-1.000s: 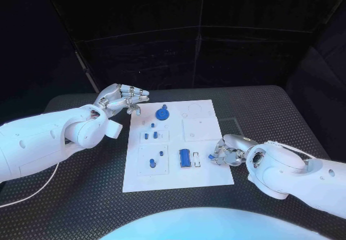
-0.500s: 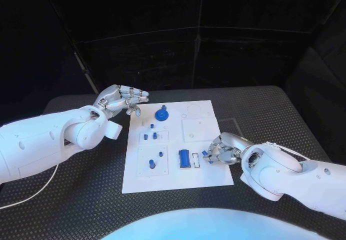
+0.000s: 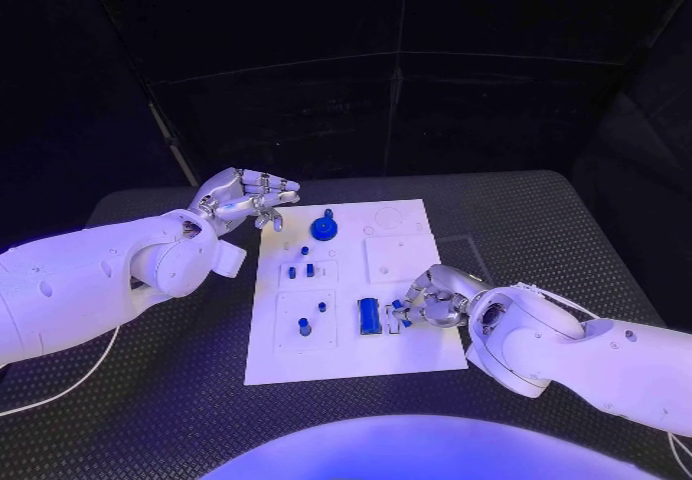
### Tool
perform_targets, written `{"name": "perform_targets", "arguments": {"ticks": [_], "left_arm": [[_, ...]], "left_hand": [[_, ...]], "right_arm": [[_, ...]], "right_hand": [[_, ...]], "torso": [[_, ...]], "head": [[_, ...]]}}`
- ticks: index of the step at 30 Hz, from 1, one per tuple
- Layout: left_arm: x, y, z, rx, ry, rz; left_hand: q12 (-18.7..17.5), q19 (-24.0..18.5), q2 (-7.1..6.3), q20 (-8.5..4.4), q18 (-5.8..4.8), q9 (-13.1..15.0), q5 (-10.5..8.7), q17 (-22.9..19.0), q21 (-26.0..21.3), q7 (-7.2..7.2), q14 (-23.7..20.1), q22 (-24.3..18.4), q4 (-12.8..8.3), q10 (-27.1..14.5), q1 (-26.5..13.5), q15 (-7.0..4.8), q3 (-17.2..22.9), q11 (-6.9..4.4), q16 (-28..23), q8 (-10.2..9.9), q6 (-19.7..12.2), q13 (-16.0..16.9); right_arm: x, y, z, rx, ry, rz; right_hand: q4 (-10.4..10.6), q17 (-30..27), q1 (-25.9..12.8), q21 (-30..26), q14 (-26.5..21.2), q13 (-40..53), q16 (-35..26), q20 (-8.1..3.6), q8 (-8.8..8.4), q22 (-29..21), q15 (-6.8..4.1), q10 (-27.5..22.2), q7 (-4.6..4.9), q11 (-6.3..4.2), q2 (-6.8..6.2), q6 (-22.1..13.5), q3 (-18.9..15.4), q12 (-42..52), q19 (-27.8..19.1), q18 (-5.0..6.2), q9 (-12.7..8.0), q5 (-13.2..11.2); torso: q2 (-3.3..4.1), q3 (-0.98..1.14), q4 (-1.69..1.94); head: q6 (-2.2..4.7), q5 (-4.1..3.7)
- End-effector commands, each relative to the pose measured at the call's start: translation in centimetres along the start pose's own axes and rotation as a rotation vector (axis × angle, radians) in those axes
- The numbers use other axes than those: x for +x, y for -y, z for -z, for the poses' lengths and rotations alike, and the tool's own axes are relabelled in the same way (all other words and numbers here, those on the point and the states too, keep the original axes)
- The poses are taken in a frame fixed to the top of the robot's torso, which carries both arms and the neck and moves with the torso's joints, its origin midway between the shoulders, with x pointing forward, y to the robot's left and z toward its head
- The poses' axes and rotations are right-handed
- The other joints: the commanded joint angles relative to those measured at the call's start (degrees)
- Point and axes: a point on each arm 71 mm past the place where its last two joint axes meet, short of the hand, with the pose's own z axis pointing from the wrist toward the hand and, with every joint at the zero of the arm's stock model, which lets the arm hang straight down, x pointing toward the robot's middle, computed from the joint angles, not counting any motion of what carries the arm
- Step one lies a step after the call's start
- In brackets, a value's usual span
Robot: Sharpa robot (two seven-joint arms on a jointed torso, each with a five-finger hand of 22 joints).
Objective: Assemble the parts on the task board
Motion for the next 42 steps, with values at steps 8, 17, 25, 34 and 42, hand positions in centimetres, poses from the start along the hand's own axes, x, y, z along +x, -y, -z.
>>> {"name": "perform_targets", "arguments": {"ticks": [8,17,25,34,42], "left_arm": [[0.24,0.17,-0.14,0.009,-0.011,0.013],[0.29,0.18,-0.17,0.010,-0.013,0.014],[0.27,0.17,-0.17,0.009,-0.013,0.013],[0.25,0.17,-0.16,0.009,-0.012,0.013],[0.20,0.18,-0.11,0.009,-0.010,0.013]], "left_hand": [[0.40,-0.19,0.59,0.25,0.77,0.03,-0.16,-0.06,-0.33,-0.01,-0.40,-0.08,0.17,-0.36,-0.21,-0.18,-0.30,-0.12,-0.22,0.22,-0.44,0.09],[0.46,-0.18,0.66,0.25,0.77,0.03,-0.15,-0.09,-0.35,-0.01,-0.41,-0.09,0.25,-0.41,-0.28,-0.17,-0.32,-0.12,-0.22,0.26,-0.47,0.09],[0.46,-0.18,0.66,0.25,0.77,0.03,-0.15,-0.09,-0.35,-0.01,-0.41,-0.09,0.25,-0.41,-0.28,-0.17,-0.32,-0.12,-0.22,0.26,-0.47,0.09],[0.46,-0.18,0.66,0.25,0.77,0.03,-0.15,-0.09,-0.35,-0.01,-0.41,-0.09,0.25,-0.41,-0.28,-0.17,-0.32,-0.12,-0.22,0.26,-0.47,0.09],[0.46,-0.18,0.66,0.25,0.77,0.03,-0.15,-0.09,-0.35,-0.01,-0.41,-0.09,0.25,-0.41,-0.28,-0.17,-0.32,-0.12,-0.22,0.26,-0.47,0.09]], "right_arm": [[0.57,0.06,-0.51,0.018,-0.058,-0.014],[0.68,0.16,-0.74,0.028,-0.065,-0.013],[0.84,-0.13,-0.77,0.021,-0.072,-0.013],[0.87,-0.20,-0.86,0.020,-0.068,-0.016],[0.84,-0.16,-1.04,0.021,-0.059,-0.011]], "right_hand": [[0.48,11.50,-2.41,0.16,5.19,-4.96,0.12,0.11,-0.31,0.02,-0.04,0.19,0.00,0.05,-0.30,0.62,-1.14,-0.22,0.32,-0.94,-0.14,1.50],[0.49,11.49,-4.15,0.16,5.19,-5.12,0.11,0.14,-0.34,0.06,-0.02,0.10,0.02,0.08,-0.53,0.79,-2.46,-0.49,0.33,-0.94,-0.21,1.48],[0.51,11.51,-6.28,0.13,5.20,-5.11,0.12,0.19,-0.36,0.07,0.03,0.14,0.04,0.12,-0.79,0.90,-4.28,-0.56,0.31,-0.94,-0.27,-0.38],[-0.49,11.71,-3.07,0.23,5.25,-4.60,0.22,-0.06,0.12,0.29,-0.40,0.52,-0.67,-0.47,2.28,1.81,-2.60,-0.06,0.41,-0.94,-0.08,0.84],[-3.58,12.19,3.15,0.44,5.35,-3.92,0.48,-0.76,0.43,0.73,-1.09,1.14,-1.45,-1.23,5.12,2.27,2.18,0.50,0.66,-1.04,0.13,-2.65]], "torso": [[-0.05,-0.02,-0.14],[-0.06,0.06,-0.10],[-0.03,0.10,-0.16],[-0.04,0.06,-0.10],[-0.01,0.03,-0.07]], "head": [[-0.22,0.15],[-0.30,0.18],[-0.28,0.17],[-0.28,0.02],[-0.43,0.07]]}}
